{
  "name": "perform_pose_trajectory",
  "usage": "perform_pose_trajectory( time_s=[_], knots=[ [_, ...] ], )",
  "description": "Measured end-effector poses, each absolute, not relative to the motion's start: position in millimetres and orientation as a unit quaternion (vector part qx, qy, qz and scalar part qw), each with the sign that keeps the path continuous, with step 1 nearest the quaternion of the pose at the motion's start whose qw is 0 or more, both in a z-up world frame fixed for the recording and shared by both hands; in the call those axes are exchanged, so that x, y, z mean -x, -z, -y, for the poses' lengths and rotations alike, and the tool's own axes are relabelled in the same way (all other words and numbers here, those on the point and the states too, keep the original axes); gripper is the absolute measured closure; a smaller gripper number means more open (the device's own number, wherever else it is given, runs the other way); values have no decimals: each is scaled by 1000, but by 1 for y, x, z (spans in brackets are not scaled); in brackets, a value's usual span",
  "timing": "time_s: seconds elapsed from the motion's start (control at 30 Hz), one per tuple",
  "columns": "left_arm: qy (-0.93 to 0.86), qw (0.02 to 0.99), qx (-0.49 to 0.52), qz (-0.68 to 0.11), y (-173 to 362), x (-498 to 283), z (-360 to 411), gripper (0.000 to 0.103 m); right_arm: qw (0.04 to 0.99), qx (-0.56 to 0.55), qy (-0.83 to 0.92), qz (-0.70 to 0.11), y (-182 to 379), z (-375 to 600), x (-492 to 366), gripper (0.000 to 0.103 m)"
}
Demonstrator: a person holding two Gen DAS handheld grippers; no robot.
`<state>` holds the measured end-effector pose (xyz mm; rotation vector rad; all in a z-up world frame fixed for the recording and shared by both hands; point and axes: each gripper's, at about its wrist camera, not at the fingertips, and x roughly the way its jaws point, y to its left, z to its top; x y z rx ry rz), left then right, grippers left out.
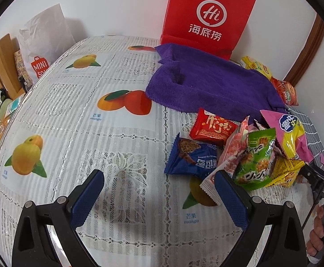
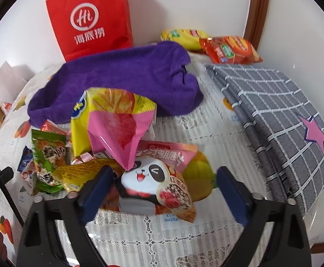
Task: Organize snacks
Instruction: 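Grasp the pink panda snack packet with the right tool while the left tool approaches, then grasp the blue biscuit packet from the pile with the left tool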
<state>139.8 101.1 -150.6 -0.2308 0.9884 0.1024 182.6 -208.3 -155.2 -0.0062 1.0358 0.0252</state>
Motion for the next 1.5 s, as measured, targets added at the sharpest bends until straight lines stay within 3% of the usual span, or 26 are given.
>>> perform_pose_trajectory(
  time_s=[0.1, 0.3, 0.67, 1.0, 1.17, 1.3, 1.5],
  knots=[
    [-51, 872, 107, -475, 152, -142, -103, 4, 863, -5, -19, -505, 161, 210, -184, 34],
    [-49, 869, 105, -481, 157, -151, -102, 4, 867, 15, -20, -497, 161, 213, -168, 41],
    [-27, 857, 76, -509, 175, -183, -85, 4, 859, -2, -26, -511, 171, 237, -135, 42],
    [-36, 858, 8, -513, 182, -190, -59, 1, 862, -10, -20, -507, 176, 237, -146, 33],
    [-33, 866, 8, -499, 180, -182, -63, 13, 865, -21, -16, -501, 175, 241, -151, 34],
    [-42, 869, 17, -493, 175, -177, -73, 42, 869, -27, -13, -494, 173, 242, -147, 38],
    [-32, 869, 42, -493, 170, -164, -84, 46, 872, -26, -15, -489, 164, 242, -132, 42]
  ],
)
